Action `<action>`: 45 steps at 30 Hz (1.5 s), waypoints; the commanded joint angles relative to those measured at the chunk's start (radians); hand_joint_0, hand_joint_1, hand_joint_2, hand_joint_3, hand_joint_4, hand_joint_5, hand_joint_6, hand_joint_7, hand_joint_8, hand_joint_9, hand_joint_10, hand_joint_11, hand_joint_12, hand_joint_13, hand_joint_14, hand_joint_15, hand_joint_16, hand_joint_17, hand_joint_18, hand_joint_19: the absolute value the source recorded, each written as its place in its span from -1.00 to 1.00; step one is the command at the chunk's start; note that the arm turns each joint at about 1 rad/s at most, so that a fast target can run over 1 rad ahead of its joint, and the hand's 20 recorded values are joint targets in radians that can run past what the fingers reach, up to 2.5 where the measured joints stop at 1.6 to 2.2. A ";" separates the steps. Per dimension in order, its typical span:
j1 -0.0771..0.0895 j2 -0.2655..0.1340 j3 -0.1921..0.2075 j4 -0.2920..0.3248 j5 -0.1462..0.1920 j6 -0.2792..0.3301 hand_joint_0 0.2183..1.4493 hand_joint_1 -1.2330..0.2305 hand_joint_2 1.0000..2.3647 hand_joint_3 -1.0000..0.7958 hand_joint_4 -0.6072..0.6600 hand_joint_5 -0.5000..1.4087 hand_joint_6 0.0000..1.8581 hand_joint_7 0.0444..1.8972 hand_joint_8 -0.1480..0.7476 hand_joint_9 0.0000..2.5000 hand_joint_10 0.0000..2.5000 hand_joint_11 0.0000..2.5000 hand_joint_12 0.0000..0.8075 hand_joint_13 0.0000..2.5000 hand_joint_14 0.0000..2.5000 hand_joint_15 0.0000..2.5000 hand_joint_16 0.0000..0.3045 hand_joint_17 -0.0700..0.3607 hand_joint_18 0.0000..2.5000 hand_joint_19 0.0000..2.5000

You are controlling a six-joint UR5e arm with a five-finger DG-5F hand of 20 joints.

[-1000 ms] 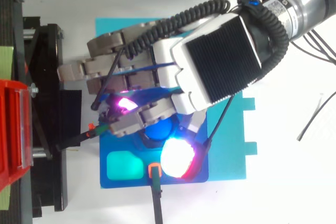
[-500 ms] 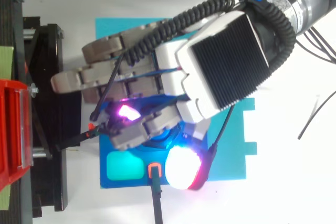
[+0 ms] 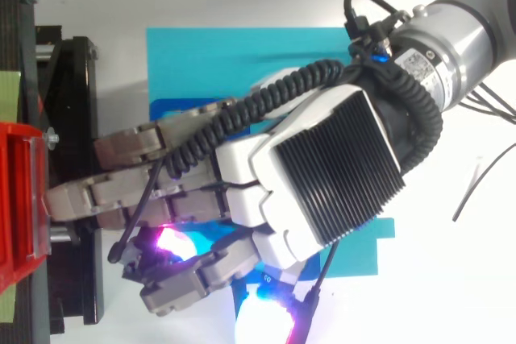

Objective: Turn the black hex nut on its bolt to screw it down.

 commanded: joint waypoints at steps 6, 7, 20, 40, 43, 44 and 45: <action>0.012 0.000 -0.060 0.020 0.031 -0.012 -0.59 0.61 -1.00 -0.44 0.16 -0.49 -0.46 0.66 -0.21 -0.30 -1.00 -0.99 -0.16 -0.59 -1.00 -1.00 -0.66 -0.14 -0.54 -0.54; 0.012 0.002 -0.062 0.027 0.032 -0.012 -0.59 0.60 -1.00 -0.44 0.17 -0.49 -0.46 0.66 -0.21 -0.30 -1.00 -0.99 -0.16 -0.59 -1.00 -1.00 -0.66 -0.14 -0.54 -0.55; -0.007 0.000 -0.063 0.033 0.020 -0.010 -0.59 0.60 -1.00 -0.44 0.16 -0.49 -0.46 0.66 -0.19 -0.30 -1.00 -0.98 -0.16 -0.59 -1.00 -1.00 -0.66 -0.14 -0.53 -0.55; -0.016 0.000 -0.073 0.024 0.009 -0.010 -0.59 0.60 -1.00 -0.44 0.17 -0.49 -0.46 0.66 -0.21 -0.29 -1.00 -0.98 -0.16 -0.59 -1.00 -1.00 -0.67 -0.14 -0.54 -0.55; -0.016 0.000 -0.073 0.020 0.009 -0.010 -0.59 0.60 -1.00 -0.44 0.18 -0.49 -0.46 0.66 -0.21 -0.29 -1.00 -0.99 -0.16 -0.59 -1.00 -1.00 -0.67 -0.15 -0.54 -0.55; -0.016 0.000 -0.073 0.020 0.009 -0.010 -0.59 0.60 -1.00 -0.44 0.19 -0.49 -0.46 0.68 -0.21 -0.30 -1.00 -0.98 -0.16 -0.59 -1.00 -1.00 -0.67 -0.14 -0.54 -0.55; -0.016 0.000 -0.073 0.020 0.009 -0.010 -0.59 0.60 -1.00 -0.44 0.19 -0.49 -0.46 0.66 -0.21 -0.30 -1.00 -0.98 -0.16 -0.59 -1.00 -1.00 -0.67 -0.14 -0.53 -0.54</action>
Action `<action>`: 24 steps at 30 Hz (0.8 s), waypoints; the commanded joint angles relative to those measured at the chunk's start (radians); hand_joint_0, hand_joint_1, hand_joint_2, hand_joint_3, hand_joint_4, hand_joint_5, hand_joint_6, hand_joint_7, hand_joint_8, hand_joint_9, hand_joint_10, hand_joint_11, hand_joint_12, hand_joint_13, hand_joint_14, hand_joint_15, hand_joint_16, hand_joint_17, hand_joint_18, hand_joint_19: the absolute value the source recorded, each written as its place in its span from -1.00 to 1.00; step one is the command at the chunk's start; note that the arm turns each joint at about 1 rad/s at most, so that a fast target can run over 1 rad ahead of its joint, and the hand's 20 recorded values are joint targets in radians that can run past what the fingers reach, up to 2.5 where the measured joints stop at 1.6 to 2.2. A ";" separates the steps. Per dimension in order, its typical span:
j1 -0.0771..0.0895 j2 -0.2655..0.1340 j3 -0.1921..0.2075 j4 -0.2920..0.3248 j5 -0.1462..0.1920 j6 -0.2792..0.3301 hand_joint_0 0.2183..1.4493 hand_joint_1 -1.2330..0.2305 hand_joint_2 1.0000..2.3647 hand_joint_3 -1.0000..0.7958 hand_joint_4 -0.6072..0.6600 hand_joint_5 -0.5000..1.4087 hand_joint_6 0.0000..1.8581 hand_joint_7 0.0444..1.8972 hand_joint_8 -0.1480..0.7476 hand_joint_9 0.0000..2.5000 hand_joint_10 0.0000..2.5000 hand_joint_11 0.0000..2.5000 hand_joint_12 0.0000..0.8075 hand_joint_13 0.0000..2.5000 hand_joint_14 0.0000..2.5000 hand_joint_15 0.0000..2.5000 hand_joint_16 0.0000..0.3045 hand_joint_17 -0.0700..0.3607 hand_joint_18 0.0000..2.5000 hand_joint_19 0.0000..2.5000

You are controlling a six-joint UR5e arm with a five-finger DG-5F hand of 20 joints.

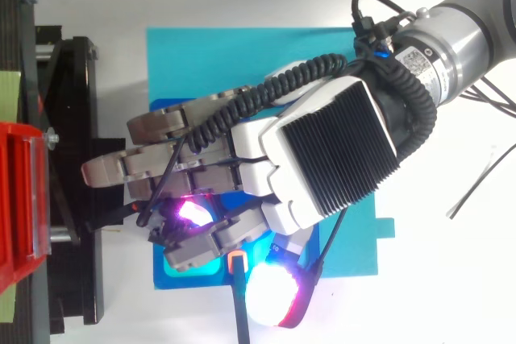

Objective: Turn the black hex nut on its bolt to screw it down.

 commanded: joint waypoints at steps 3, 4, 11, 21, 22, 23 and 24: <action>0.000 0.000 0.000 0.003 0.000 -0.002 -0.59 0.60 -1.00 -0.44 0.20 -0.49 -0.46 0.66 -0.22 -0.30 -1.00 -0.98 -0.16 -0.59 -1.00 -1.00 -0.67 -0.14 -0.54 -0.54; 0.002 0.000 0.000 0.003 0.002 -0.002 -0.59 0.60 -1.00 -0.44 0.20 -0.49 -0.46 0.66 -0.22 -0.30 -1.00 -0.99 -0.16 -0.59 -1.00 -1.00 -0.67 -0.14 -0.54 -0.55; 0.011 0.000 -0.009 0.002 0.005 -0.014 -0.59 0.60 -1.00 -0.44 0.20 -0.49 -0.46 0.67 -0.22 -0.31 -1.00 -0.99 -0.16 -0.59 -1.00 -1.00 -0.67 -0.15 -0.53 -0.55; 0.019 0.000 -0.020 0.008 0.020 -0.026 -0.59 0.59 -1.00 -0.44 0.22 -0.49 -0.46 0.68 -0.23 -0.31 -1.00 -0.98 -0.16 -0.59 -1.00 -1.00 -0.67 -0.15 -0.53 -0.55; 0.020 0.000 -0.023 0.019 0.020 -0.026 -0.59 0.59 -1.00 -0.44 0.22 -0.49 -0.46 0.68 -0.23 -0.31 -1.00 -0.99 -0.16 -0.59 -1.00 -1.00 -0.67 -0.15 -0.53 -0.55; 0.020 0.000 -0.025 0.020 0.020 -0.028 -0.59 0.59 -1.00 -0.44 0.22 -0.49 -0.46 0.68 -0.23 -0.31 -1.00 -0.98 -0.16 -0.59 -1.00 -1.00 -0.67 -0.15 -0.53 -0.55; 0.020 0.000 -0.025 0.022 0.020 -0.028 -0.59 0.59 -1.00 -0.44 0.22 -0.49 -0.46 0.67 -0.23 -0.31 -1.00 -0.99 -0.16 -0.59 -1.00 -1.00 -0.67 -0.14 -0.53 -0.55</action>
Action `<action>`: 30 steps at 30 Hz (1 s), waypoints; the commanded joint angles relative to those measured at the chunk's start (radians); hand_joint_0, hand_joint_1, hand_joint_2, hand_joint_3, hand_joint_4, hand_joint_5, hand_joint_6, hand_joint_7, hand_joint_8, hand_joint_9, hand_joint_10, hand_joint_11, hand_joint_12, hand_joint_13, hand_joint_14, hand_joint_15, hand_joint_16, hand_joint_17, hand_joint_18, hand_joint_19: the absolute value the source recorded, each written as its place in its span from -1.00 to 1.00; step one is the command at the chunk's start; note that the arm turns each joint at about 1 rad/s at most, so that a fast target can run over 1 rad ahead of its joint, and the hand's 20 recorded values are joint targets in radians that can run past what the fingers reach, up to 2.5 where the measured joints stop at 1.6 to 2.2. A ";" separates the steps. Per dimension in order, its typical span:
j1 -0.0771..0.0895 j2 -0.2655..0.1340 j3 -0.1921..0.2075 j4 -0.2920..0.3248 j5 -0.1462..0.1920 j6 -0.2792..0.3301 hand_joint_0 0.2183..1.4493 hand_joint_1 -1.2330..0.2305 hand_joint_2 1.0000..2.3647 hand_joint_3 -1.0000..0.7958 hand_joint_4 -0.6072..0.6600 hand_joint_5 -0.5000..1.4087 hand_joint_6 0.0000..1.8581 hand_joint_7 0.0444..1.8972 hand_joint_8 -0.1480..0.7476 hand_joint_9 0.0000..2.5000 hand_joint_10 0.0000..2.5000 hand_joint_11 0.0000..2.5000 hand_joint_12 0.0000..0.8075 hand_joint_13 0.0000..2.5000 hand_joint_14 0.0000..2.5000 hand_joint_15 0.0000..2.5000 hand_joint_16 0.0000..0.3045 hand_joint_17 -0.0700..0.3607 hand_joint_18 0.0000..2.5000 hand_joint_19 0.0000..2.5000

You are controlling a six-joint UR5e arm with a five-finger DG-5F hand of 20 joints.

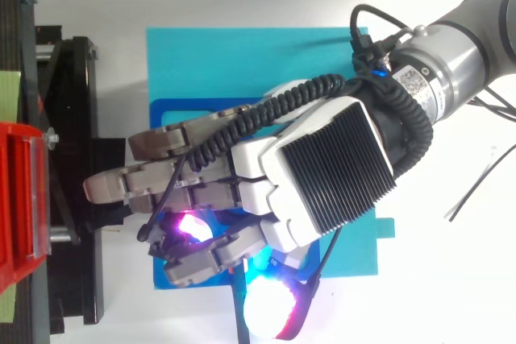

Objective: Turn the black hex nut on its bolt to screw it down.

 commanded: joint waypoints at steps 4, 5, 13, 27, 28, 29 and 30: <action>0.002 0.000 -0.005 0.010 0.000 0.001 -0.59 0.59 -1.00 -0.44 0.22 -0.49 -0.46 0.68 -0.23 -0.31 -1.00 -0.98 -0.16 -0.58 -1.00 -1.00 -0.67 -0.14 -0.53 -0.54; 0.002 0.000 -0.003 0.010 0.000 0.001 -0.59 0.59 -1.00 -0.44 0.22 -0.49 -0.46 0.67 -0.23 -0.31 -1.00 -0.98 -0.16 -0.58 -1.00 -1.00 -0.67 -0.15 -0.53 -0.55; -0.004 0.000 -0.005 0.020 0.000 -0.001 -0.59 0.59 -1.00 -0.44 0.22 -0.50 -0.46 0.68 -0.23 -0.31 -1.00 -0.99 -0.16 -0.58 -1.00 -1.00 -0.67 -0.15 -0.53 -0.54; -0.028 0.000 -0.005 0.036 -0.004 -0.001 -0.59 0.58 -1.00 -0.44 0.21 -0.49 -0.46 0.67 -0.20 -0.31 -1.00 -0.98 -0.16 -0.58 -1.00 -1.00 -0.67 -0.15 -0.52 -0.55; -0.028 0.000 -0.005 0.036 -0.004 -0.001 -0.58 0.58 -1.00 -0.44 0.21 -0.49 -0.46 0.67 -0.20 -0.31 -1.00 -0.98 -0.16 -0.58 -1.00 -1.00 -0.67 -0.15 -0.52 -0.54; -0.033 0.000 -0.005 0.040 -0.004 0.001 -0.58 0.58 -1.00 -0.44 0.21 -0.49 -0.46 0.68 -0.20 -0.31 -1.00 -0.97 -0.16 -0.58 -1.00 -1.00 -0.67 -0.15 -0.52 -0.54; -0.039 0.000 -0.005 0.040 -0.007 0.001 -0.58 0.58 -1.00 -0.44 0.21 -0.49 -0.46 0.68 -0.20 -0.31 -1.00 -0.97 -0.16 -0.58 -1.00 -1.00 -0.67 -0.15 -0.52 -0.55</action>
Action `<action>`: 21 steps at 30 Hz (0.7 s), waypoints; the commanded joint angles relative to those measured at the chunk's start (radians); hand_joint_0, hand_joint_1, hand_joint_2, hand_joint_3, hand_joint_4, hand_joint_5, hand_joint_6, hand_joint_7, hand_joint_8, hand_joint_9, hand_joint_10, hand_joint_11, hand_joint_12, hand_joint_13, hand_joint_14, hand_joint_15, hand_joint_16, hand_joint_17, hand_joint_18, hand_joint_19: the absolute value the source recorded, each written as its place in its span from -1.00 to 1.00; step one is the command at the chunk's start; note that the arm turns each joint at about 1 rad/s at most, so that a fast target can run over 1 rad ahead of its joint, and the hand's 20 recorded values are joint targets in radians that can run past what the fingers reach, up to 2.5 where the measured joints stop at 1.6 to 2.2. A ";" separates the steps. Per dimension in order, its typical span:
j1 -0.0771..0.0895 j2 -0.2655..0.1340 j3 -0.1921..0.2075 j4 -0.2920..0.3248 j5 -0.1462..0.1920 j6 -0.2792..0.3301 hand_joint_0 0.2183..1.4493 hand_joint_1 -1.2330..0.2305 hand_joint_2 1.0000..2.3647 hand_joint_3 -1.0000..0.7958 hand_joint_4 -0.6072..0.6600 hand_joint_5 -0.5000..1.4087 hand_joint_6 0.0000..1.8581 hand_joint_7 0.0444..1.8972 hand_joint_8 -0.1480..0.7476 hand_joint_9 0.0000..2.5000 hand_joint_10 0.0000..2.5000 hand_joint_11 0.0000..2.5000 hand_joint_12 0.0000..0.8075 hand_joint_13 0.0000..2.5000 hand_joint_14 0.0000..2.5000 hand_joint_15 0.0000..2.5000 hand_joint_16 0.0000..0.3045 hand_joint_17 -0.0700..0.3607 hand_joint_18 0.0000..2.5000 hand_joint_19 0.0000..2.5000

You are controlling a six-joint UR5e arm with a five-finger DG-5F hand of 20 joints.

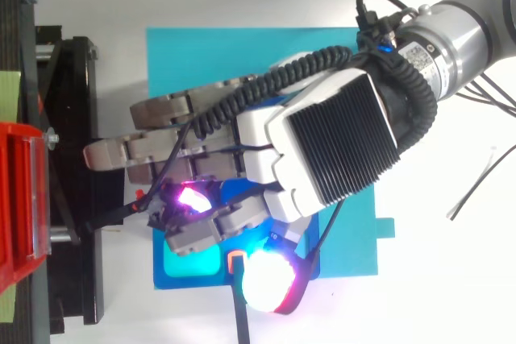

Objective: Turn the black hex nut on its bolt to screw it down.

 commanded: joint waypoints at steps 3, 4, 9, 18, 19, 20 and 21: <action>-0.022 0.000 0.000 0.005 -0.016 0.001 -0.58 0.59 -1.00 -0.44 0.21 -0.49 -0.46 0.68 -0.20 -0.31 -1.00 -0.97 -0.16 -0.58 -1.00 -1.00 -0.67 -0.15 -0.52 -0.55; -0.023 0.000 0.000 0.005 -0.017 0.001 -0.59 0.59 -1.00 -0.44 0.21 -0.49 -0.46 0.68 -0.18 -0.31 -1.00 -0.98 -0.16 -0.58 -1.00 -1.00 -0.67 -0.15 -0.52 -0.55; -0.040 0.000 0.000 0.008 -0.039 0.003 -0.60 0.63 -1.00 -0.44 0.20 -0.49 -0.46 0.68 -0.18 -0.31 -1.00 -0.99 -0.14 -0.59 -1.00 -1.00 -0.66 -0.13 -0.53 -0.54; -0.068 0.000 0.000 0.008 -0.069 0.003 -0.61 0.64 -1.00 -0.44 0.22 -0.49 -0.46 0.68 -0.19 -0.32 -1.00 -0.99 -0.14 -0.59 -1.00 -1.00 -0.65 -0.13 -0.53 -0.54; -0.068 0.000 0.000 0.009 -0.069 0.003 -0.61 0.64 -1.00 -0.44 0.21 -0.49 -0.46 0.68 -0.18 -0.32 -1.00 -0.99 -0.14 -0.59 -1.00 -1.00 -0.65 -0.13 -0.53 -0.55; -0.071 0.000 0.002 0.019 -0.071 0.004 -0.61 0.64 -1.00 -0.44 0.22 -0.49 -0.46 0.68 -0.18 -0.32 -1.00 -0.99 -0.14 -0.59 -1.00 -1.00 -0.66 -0.13 -0.54 -0.55; -0.071 0.000 0.000 0.023 -0.071 0.004 -0.61 0.64 -1.00 -0.44 0.22 -0.50 -0.46 0.68 -0.19 -0.32 -1.00 -1.00 -0.14 -0.59 -1.00 -1.00 -0.66 -0.13 -0.54 -0.55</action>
